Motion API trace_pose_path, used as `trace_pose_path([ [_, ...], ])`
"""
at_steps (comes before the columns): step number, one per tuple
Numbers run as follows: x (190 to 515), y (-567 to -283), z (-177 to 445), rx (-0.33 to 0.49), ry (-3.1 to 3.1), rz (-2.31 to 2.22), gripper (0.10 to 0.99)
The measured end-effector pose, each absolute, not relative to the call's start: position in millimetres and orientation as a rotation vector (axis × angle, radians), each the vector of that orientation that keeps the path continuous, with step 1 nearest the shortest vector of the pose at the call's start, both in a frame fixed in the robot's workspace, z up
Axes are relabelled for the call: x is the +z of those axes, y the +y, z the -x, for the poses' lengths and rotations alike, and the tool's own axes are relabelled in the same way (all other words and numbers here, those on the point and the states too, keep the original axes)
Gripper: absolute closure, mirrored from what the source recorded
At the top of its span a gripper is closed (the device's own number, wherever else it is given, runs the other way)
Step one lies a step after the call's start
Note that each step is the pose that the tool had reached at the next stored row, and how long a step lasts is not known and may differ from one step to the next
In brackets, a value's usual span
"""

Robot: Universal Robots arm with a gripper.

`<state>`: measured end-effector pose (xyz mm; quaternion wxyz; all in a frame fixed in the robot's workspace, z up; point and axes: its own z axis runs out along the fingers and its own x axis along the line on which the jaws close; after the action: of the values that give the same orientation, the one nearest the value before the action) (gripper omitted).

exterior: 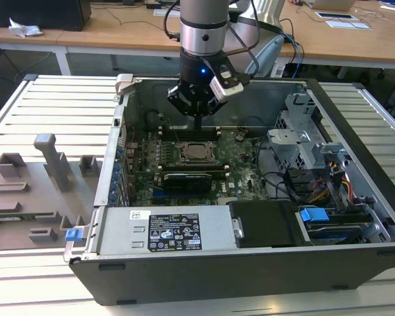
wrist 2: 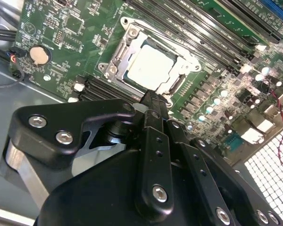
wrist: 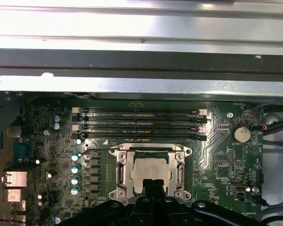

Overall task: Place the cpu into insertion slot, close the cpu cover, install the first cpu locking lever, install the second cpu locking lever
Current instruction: 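Install the first cpu locking lever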

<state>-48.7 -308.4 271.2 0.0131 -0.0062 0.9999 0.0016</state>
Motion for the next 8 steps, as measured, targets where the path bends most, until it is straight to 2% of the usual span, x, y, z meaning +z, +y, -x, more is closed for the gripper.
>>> trace_pose_path([
  [8, 271.2, -308.4, 65.7, 0.005, 3.115, 0.019, 0.98],
])
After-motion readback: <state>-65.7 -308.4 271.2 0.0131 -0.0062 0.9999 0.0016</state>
